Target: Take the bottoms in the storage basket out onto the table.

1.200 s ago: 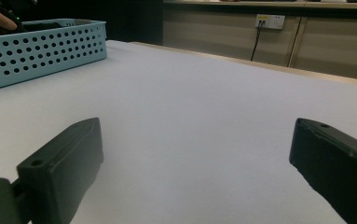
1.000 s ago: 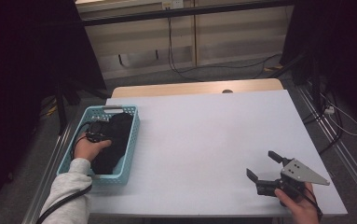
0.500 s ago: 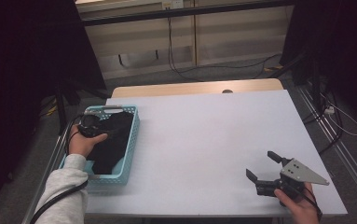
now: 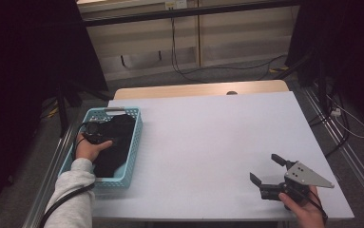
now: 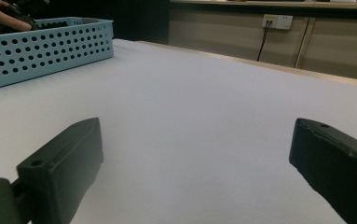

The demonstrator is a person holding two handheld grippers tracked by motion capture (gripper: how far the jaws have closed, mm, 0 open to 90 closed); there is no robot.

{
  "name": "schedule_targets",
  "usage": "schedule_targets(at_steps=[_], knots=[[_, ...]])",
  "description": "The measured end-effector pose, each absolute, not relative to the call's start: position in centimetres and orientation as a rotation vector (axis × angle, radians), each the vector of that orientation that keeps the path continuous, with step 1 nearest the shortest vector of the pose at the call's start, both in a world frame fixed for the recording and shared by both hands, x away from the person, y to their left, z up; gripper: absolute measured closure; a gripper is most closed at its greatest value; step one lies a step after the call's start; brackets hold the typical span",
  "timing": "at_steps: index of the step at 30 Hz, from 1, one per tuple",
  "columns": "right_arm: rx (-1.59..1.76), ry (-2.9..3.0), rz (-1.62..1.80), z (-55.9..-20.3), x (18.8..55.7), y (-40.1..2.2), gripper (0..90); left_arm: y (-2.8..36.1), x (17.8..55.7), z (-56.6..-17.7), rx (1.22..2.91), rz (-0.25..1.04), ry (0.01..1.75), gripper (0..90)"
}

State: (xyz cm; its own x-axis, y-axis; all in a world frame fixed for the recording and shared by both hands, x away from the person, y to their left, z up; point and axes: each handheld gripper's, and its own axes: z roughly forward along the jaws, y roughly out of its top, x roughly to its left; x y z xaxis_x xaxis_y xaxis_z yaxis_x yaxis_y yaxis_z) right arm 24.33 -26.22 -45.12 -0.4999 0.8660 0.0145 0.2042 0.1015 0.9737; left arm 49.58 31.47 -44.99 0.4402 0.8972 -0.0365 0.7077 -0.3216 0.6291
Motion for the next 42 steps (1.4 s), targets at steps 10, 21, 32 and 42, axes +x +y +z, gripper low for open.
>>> schedule_targets(at_steps=[10,21,32,42], knots=[[1.044,1.793,1.431,-45.1,24.3,-26.2,2.1,30.8,49.3,-45.1,2.17,0.405,1.346,0.0],[1.041,1.794,1.431,-45.1,24.3,-26.2,2.1,29.4,48.9,-44.9,2.198,0.39,1.358,4.0],[1.039,1.796,1.43,-45.1,24.3,-26.1,2.1,28.8,48.4,-44.0,2.23,0.349,1.339,36.5],[1.038,1.798,1.428,-45.1,24.4,-26.1,2.1,28.3,48.4,-43.6,2.25,0.302,1.347,57.2]])
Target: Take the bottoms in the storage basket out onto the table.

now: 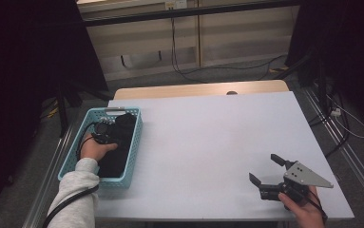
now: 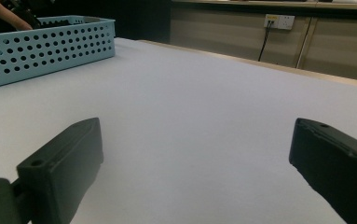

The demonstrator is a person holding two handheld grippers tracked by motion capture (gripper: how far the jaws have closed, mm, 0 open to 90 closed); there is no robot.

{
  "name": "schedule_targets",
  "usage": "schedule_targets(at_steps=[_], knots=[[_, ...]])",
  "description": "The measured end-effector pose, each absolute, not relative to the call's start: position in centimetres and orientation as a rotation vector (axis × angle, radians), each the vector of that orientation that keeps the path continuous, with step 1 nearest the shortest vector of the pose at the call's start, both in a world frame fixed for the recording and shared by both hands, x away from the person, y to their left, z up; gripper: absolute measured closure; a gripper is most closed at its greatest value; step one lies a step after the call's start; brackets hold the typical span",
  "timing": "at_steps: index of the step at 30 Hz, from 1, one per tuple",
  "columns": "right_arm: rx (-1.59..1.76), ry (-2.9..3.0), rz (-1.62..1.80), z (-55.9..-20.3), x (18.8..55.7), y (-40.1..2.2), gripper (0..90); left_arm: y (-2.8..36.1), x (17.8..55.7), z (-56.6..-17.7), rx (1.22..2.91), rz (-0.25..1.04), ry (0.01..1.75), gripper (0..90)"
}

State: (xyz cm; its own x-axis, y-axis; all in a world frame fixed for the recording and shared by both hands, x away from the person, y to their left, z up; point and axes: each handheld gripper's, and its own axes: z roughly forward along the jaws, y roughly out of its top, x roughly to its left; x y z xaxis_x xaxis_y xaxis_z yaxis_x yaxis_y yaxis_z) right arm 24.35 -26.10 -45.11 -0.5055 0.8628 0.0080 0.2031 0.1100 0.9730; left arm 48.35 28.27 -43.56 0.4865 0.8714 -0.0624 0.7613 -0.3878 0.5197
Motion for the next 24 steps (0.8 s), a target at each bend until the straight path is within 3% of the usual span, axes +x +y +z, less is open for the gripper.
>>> schedule_targets(at_steps=[6,21,24], knots=[[1.04,1.799,1.428,-45.1,24.4,-26.1,2.1,28.2,48.3,-43.5,2.241,0.313,1.357,63.1],[1.042,1.793,1.432,-45.1,24.4,-26.2,2.1,29.2,48.6,-41.2,2.205,0.287,1.426,68.2],[1.042,1.793,1.432,-45.1,24.4,-26.2,2.1,29.8,48.5,-39.9,2.183,0.28,1.439,74.7]])
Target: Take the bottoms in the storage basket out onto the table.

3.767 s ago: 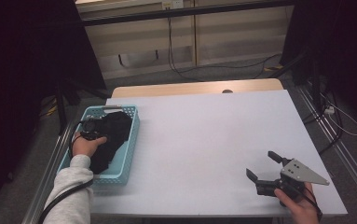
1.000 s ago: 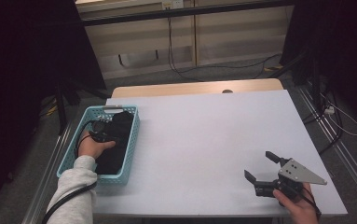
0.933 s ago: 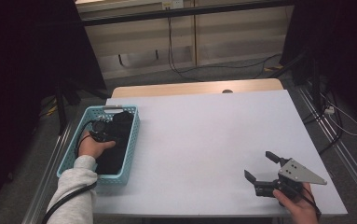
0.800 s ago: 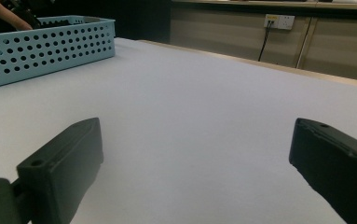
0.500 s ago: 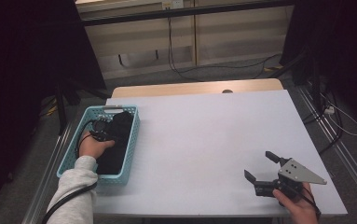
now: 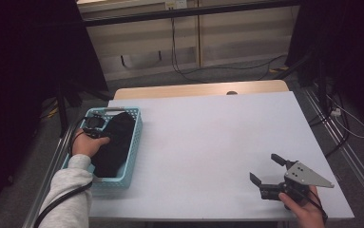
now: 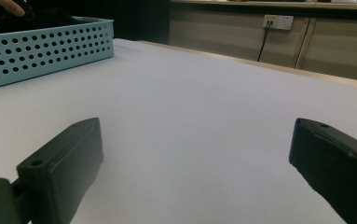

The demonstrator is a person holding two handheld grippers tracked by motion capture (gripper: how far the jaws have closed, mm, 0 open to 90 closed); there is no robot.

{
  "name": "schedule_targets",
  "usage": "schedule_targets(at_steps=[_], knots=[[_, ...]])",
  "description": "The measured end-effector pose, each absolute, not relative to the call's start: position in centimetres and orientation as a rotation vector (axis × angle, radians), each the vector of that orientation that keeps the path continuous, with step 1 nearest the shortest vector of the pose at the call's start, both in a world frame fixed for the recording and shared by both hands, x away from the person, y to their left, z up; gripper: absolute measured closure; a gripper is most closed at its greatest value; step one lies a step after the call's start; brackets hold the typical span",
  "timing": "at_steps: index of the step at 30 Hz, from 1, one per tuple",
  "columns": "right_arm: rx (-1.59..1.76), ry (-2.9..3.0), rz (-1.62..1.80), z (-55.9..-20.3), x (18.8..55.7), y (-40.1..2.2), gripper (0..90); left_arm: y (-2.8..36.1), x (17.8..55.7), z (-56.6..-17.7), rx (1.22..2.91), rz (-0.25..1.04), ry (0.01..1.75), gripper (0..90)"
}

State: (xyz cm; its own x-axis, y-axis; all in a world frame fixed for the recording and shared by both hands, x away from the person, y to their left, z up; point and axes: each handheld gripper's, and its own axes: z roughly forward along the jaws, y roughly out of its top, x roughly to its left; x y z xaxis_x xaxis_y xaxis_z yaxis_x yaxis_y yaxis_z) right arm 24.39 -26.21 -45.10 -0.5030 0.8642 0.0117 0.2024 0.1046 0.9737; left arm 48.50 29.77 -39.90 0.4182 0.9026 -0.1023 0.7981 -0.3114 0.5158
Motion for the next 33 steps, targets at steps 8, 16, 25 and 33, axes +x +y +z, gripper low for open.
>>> schedule_targets(at_steps=[8,16,25,33], knots=[[1.037,1.801,1.43,-45.1,24.4,-26.1,2.1,30.6,48.2,-38.8,2.163,0.3,1.431,78.1],[1.037,1.801,1.432,-45.1,24.4,-26.1,2.1,30.9,48.5,-41.4,2.143,0.369,1.383,37.0],[1.031,1.804,1.433,-45.1,24.4,-26.0,2.1,30.4,48.7,-44.7,2.202,0.375,1.388,6.6],[1.029,1.804,1.437,-45.1,24.3,-26.1,2.1,29.9,48.6,-44.2,2.237,0.35,1.394,14.9]])
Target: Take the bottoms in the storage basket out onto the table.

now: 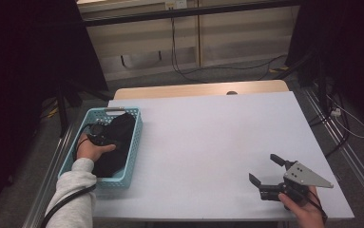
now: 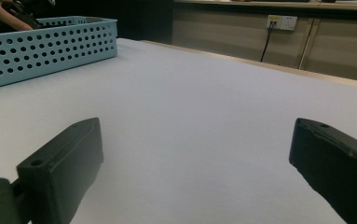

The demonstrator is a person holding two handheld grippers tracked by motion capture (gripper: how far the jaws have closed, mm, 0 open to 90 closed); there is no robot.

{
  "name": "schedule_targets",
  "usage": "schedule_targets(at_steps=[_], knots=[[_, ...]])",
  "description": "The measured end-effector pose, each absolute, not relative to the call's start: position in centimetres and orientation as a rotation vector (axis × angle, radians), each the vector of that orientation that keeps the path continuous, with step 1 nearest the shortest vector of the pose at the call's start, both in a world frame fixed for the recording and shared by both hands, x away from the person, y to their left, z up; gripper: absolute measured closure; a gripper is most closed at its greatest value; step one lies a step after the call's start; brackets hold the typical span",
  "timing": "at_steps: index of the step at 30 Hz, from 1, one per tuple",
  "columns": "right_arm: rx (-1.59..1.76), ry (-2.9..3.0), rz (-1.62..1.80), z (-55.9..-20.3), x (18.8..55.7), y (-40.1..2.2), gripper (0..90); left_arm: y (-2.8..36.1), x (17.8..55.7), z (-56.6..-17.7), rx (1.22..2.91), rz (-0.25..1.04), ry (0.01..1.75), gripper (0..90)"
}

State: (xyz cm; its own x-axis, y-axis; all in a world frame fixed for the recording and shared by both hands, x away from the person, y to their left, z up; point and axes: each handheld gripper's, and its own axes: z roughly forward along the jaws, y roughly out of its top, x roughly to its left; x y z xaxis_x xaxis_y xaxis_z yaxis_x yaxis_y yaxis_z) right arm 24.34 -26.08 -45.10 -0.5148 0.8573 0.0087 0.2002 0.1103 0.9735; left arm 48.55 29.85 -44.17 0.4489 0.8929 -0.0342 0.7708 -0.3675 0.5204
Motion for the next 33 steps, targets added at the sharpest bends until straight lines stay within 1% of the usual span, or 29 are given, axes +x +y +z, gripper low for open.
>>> schedule_targets(at_steps=[2,4,6,8,10,11,13,15,19,24,28,33], knots=[[1.028,1.806,1.437,-45.1,24.3,-26.0,2.1,29.7,48.4,-43.9,2.247,0.33,1.387,24.2],[1.027,1.805,1.435,-45.1,24.3,-26.0,2.1,29.5,48.3,-43.6,2.256,0.31,1.386,36.4],[1.026,1.808,1.434,-45.1,24.3,-26.0,2.1,29.2,48.3,-43.5,2.265,0.302,1.396,45.2],[1.026,1.806,1.435,-45.1,24.3,-26.0,2.1,29.0,48.2,-43.3,2.259,0.287,1.418,57.0],[1.025,1.806,1.435,-45.0,24.3,-26.0,2.1,28.8,48.3,-43.2,2.259,0.276,1.442,63.2],[1.026,1.805,1.435,-45.0,24.3,-26.0,2.1,28.6,48.3,-43.1,2.251,0.277,1.466,64.9],[1.028,1.803,1.437,-45.0,24.3,-26.0,2.1,28.4,48.4,-43.0,2.274,0.283,1.471,66.9],[1.03,1.801,1.437,-45.1,24.3,-26.0,2.1,28.3,48.4,-43.0,2.251,0.284,1.498,68.1],[1.027,1.805,1.436,-45.1,24.4,-26.0,2.1,28.5,48.4,-42.9,2.205,0.247,1.533,69.6],[1.034,1.799,1.438,-45.1,24.4,-26.1,2.1,29.0,48.5,-42.3,2.183,0.226,1.543,70.2],[1.032,1.798,1.439,-45.1,24.4,-26.1,2.1,29.3,48.6,-40.9,2.159,0.206,1.549,70.3],[1.033,1.796,1.438,-45.1,24.4,-26.1,2.1,29.8,48.6,-37.9,2.156,0.221,1.532,70.4]])
